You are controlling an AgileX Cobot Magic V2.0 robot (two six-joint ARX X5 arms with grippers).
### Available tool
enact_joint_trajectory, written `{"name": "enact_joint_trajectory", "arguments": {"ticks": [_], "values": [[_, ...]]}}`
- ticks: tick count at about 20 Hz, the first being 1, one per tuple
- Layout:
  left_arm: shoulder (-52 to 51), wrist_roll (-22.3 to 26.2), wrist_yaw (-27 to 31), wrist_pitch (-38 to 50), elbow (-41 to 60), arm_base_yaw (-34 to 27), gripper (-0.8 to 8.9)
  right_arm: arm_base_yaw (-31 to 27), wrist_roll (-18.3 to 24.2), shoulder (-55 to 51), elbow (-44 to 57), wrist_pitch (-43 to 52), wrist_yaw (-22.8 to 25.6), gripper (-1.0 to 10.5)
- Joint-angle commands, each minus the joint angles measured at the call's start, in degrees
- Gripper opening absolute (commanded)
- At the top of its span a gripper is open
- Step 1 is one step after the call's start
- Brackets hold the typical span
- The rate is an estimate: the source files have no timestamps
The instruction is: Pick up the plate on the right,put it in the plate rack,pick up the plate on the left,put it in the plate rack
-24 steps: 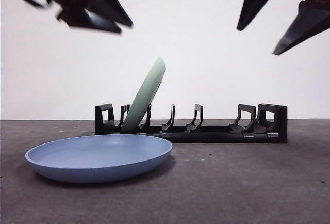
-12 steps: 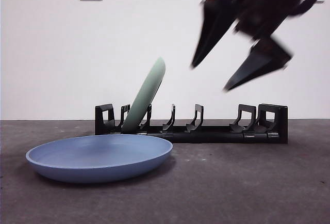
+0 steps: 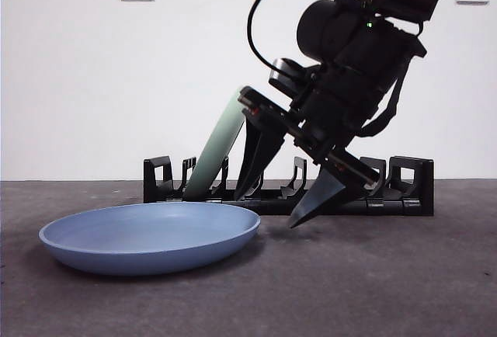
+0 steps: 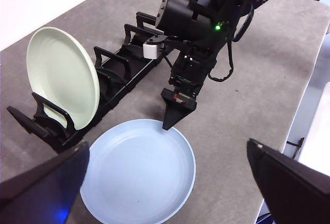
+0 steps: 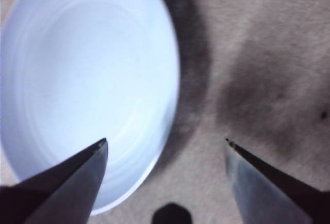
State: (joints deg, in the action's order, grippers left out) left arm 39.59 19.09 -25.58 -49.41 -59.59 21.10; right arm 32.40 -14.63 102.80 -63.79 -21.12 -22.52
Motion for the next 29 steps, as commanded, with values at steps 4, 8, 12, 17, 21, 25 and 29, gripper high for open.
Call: {"name": "enact_joint_trajectory", "arguments": {"ticks": [4, 8, 12, 17, 21, 25, 29], "values": [[0.15, 2.16, 0.09, 0.13, -0.04, -0.02, 5.31, 1.75, -1.44, 2.34, -0.24, 2.27, 0.39, 2.8], [0.26, 2.25, 0.09, 0.11, -0.04, -0.02, 5.31, 2.08, -3.21, 4.09, -0.24, 3.34, 0.59, 2.8], [0.33, 3.96, 0.11, -0.66, -0.04, -0.02, 5.31, 2.45, -3.21, 5.05, -0.24, 3.69, 1.07, 0.4], [1.05, 7.3, 0.09, -2.16, -0.04, 0.83, 5.31, 2.43, -4.72, 5.03, -0.33, 4.94, 1.09, -0.2], [3.39, 11.82, 0.52, -3.45, -0.04, 6.8, 5.31, 1.95, -4.42, 2.27, -1.46, 1.88, 0.46, -0.2], [7.72, 16.17, 7.96, -3.61, -0.04, 16.92, 5.31, -1.01, 0.79, -4.68, -6.51, -10.8, 0.44, -0.2], [13.77, 22.56, 21.46, -1.09, -0.04, 29.31, 5.32, -5.68, 6.38, -10.58, -14.08, -25.81, 0.33, -0.2]]}}
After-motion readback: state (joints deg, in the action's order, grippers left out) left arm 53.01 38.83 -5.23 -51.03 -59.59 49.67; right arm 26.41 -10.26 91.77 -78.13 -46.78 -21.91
